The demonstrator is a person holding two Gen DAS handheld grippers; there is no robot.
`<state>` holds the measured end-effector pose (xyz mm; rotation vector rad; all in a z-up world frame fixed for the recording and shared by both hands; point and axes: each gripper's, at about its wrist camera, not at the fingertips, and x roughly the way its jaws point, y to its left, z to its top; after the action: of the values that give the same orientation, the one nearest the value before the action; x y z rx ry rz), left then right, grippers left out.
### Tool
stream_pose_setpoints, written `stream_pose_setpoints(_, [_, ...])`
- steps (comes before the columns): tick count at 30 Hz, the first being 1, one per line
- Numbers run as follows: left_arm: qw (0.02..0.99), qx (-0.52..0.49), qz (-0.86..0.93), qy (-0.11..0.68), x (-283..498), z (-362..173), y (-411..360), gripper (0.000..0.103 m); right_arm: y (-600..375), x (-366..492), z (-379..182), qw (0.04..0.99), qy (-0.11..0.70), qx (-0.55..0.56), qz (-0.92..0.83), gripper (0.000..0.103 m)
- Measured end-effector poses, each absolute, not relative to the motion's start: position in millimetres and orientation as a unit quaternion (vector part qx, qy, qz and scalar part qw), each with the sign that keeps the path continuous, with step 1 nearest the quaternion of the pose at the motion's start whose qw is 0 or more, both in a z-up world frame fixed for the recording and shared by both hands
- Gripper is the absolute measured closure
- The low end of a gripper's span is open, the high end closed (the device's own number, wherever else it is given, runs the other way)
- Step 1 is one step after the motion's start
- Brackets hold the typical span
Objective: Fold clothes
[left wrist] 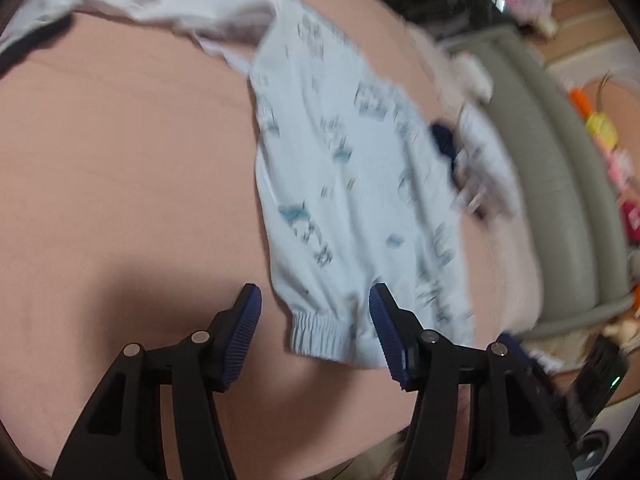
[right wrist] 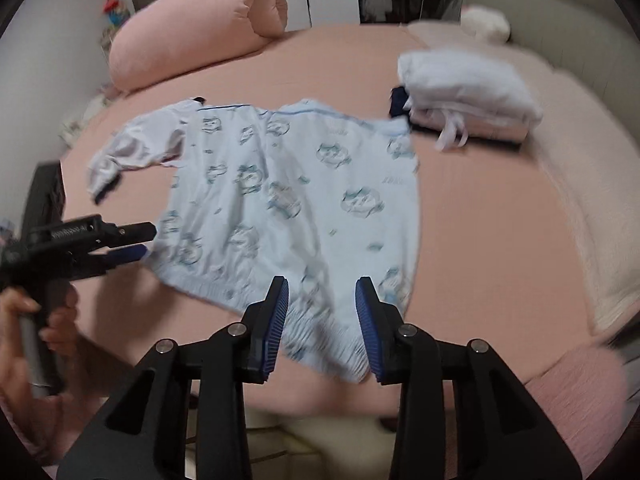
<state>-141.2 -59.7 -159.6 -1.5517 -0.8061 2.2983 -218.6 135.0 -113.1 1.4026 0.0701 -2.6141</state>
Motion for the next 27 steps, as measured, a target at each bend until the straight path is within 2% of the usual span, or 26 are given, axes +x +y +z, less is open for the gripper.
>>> stream_pose_setpoints(1, [0.124, -0.538, 0.791, -0.264, -140, -159, -55, 0.086, 137, -223, -120, 0.081, 0.024, 0.489, -0.868, 0.067])
stream_pose_setpoints(2, [0.127, -0.544, 0.787, -0.262, -137, -159, -53, 0.092, 142, -227, -127, 0.078, 0.022, 0.507, -0.858, 0.067])
stream_pose_setpoints(5, [0.117, -0.572, 0.772, -0.253, -123, -164, -51, 0.093, 150, -225, -141, 0.049, 0.038, 0.538, -0.841, 0.068])
stream_pose_setpoints(10, [0.111, -0.599, 0.765, -0.211, -102, -154, -48, 0.093, 196, -210, -130, 0.009, -0.043, 0.519, -0.854, 0.067])
stream_pose_setpoints(13, [0.117, -0.596, 0.764, -0.218, -96, -147, -55, 0.091, 209, -220, -142, 0.000, -0.047, 0.545, -0.837, 0.067])
stream_pose_setpoints(15, [0.125, -0.597, 0.758, -0.231, -98, -148, -62, 0.083, 209, -222, -142, 0.009, -0.054, 0.548, -0.834, 0.067])
stream_pose_setpoints(17, [0.116, -0.594, 0.762, -0.231, -102, -150, -65, 0.063, 200, -225, -142, 0.015, -0.033, 0.553, -0.832, 0.067])
stream_pose_setpoints(19, [0.100, -0.592, 0.766, -0.230, -107, -150, -70, 0.055, 190, -229, -142, 0.018, -0.007, 0.558, -0.829, 0.067])
stream_pose_setpoints(20, [0.094, -0.584, 0.773, -0.229, -110, -148, -73, 0.054, 193, -231, -145, -0.005, -0.014, 0.567, -0.824, 0.067])
stream_pose_setpoints(21, [0.095, -0.577, 0.777, -0.234, -113, -147, -77, 0.054, 202, -234, -149, -0.030, -0.043, 0.579, -0.814, 0.067])
stream_pose_setpoints(23, [0.108, -0.577, 0.766, -0.262, -120, -155, -81, 0.047, 221, -236, -159, -0.030, -0.123, 0.595, -0.794, 0.065])
stream_pose_setpoints(25, [0.128, -0.582, 0.749, -0.290, -122, -166, -76, 0.047, 219, -234, -161, -0.001, -0.116, 0.597, -0.794, 0.054])
stream_pose_setpoints(26, [0.130, -0.576, 0.753, -0.289, -120, -168, -72, 0.057, 215, -232, -161, 0.016, -0.101, 0.595, -0.797, 0.053])
stream_pose_setpoints(27, [0.123, -0.569, 0.763, -0.280, -117, -168, -67, 0.074, 211, -231, -160, 0.032, -0.086, 0.594, -0.799, 0.058])
